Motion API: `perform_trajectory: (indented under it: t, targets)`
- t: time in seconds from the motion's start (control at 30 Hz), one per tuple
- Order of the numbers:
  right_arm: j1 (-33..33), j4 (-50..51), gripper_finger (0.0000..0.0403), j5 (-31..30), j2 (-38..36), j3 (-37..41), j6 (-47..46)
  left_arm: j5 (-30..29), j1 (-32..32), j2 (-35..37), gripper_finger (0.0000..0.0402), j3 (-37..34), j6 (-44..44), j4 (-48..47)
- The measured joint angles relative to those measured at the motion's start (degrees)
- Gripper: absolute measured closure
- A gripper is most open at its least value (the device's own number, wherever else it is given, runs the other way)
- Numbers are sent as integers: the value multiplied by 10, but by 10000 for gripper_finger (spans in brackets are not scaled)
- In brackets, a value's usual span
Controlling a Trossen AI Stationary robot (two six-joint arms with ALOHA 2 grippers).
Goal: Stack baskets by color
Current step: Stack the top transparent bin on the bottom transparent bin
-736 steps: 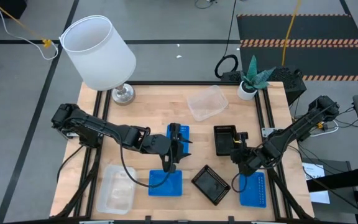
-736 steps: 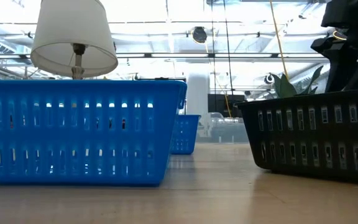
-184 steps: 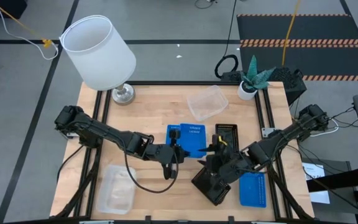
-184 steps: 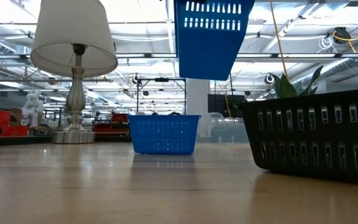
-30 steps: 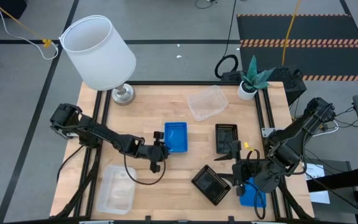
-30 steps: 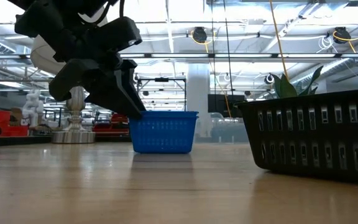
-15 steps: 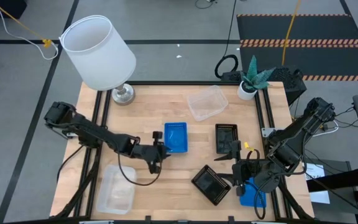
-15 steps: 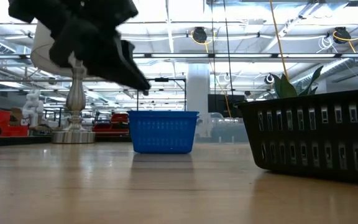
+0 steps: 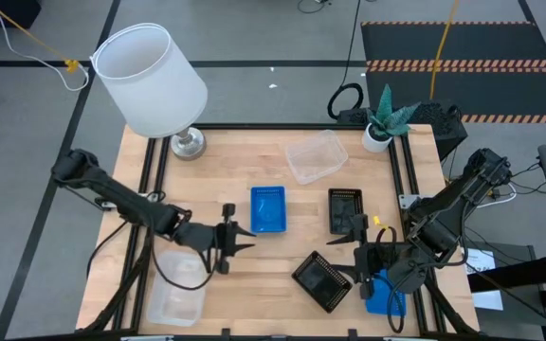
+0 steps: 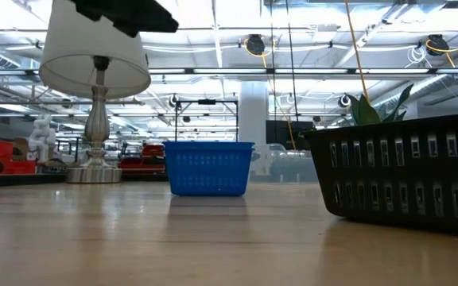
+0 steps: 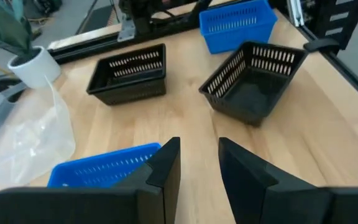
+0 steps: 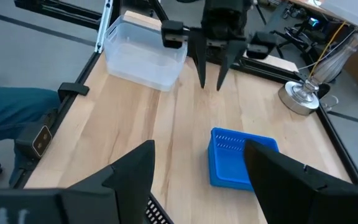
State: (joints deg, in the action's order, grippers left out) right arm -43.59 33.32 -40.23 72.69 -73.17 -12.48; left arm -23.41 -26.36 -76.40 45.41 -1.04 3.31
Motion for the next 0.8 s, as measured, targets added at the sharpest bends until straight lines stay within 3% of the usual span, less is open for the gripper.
perform_trajectory:
  t: [0.4, 0.8]
  targets:
    - [0, 0, 165, 0, 0, 0, -8, -31, -39, 2, 291, 83, 25, -80]
    - [23, 2, 165, 0, 0, 19, -19, -43, -72, 2, 291, 92, 16, -78]
